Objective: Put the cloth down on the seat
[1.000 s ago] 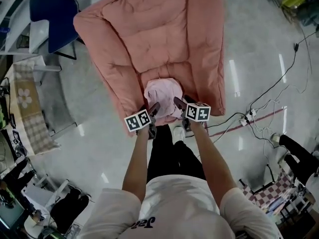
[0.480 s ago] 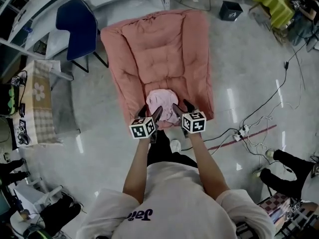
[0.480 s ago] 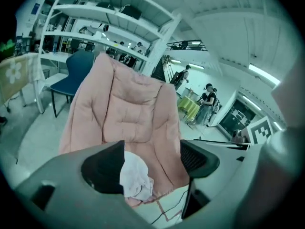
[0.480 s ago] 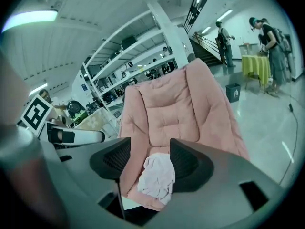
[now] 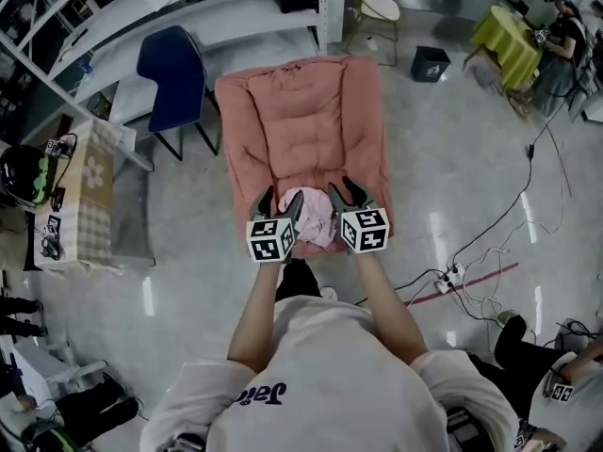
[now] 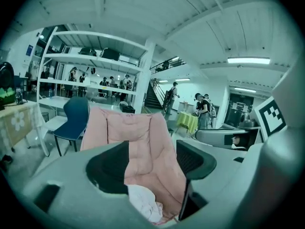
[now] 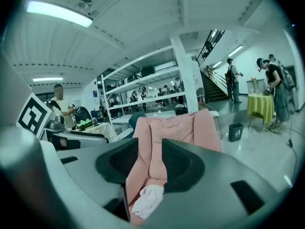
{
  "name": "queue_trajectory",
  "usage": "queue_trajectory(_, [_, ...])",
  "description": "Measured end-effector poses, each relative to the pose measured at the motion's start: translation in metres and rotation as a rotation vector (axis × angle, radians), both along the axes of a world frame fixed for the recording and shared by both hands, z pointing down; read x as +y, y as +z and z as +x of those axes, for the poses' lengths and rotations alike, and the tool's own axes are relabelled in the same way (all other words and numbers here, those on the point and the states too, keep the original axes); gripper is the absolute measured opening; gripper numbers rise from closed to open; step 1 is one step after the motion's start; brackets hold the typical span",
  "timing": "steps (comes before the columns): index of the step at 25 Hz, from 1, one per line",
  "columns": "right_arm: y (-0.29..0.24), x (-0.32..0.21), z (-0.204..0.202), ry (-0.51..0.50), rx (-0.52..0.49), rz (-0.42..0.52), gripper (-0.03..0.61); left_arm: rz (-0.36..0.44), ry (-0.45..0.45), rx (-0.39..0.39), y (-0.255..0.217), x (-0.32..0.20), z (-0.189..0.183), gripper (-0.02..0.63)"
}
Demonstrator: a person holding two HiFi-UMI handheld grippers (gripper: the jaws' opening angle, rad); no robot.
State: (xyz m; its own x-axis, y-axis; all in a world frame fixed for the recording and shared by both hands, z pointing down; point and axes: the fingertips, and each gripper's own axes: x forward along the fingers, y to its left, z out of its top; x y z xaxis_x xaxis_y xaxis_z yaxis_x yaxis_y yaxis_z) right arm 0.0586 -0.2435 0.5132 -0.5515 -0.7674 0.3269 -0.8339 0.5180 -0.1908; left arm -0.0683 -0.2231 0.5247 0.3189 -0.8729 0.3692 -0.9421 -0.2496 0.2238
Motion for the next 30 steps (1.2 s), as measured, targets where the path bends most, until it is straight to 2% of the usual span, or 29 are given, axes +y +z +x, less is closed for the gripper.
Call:
queue_trajectory(3, [-0.040, -0.001, 0.002, 0.004, 0.006, 0.105, 0.147, 0.084, -0.014, -0.015, -0.029, 0.002, 0.004, 0.271])
queue_trajectory(8, [-0.083, 0.012, 0.006, 0.014, 0.022, 0.229, 0.117, 0.193, -0.039, -0.035, -0.069, 0.017, 0.010, 0.165])
queue_trajectory(13, [-0.110, 0.023, -0.001, 0.007, 0.020, 0.298, 0.077, 0.278, -0.070, -0.047, -0.104, 0.027, 0.006, 0.104])
queue_trajectory(15, [-0.118, 0.027, -0.004, 0.001, 0.017, 0.314, 0.064, 0.300, -0.094, -0.056, -0.114, 0.029, 0.002, 0.050])
queue_trajectory(18, [-0.129, 0.036, -0.007, -0.005, 0.002, 0.333, 0.046, 0.318, -0.102, -0.064, -0.122, 0.033, 0.001, 0.027])
queue_trajectory(22, [-0.134, 0.043, -0.006, -0.002, 0.001, 0.355, 0.021, 0.333, -0.045, -0.040, -0.128, 0.041, 0.014, 0.014])
queue_trajectory(30, [-0.135, 0.040, 0.010, 0.075, -0.014, 0.360, 0.020, 0.395, -0.036, -0.118, -0.142, 0.049, 0.022, 0.014])
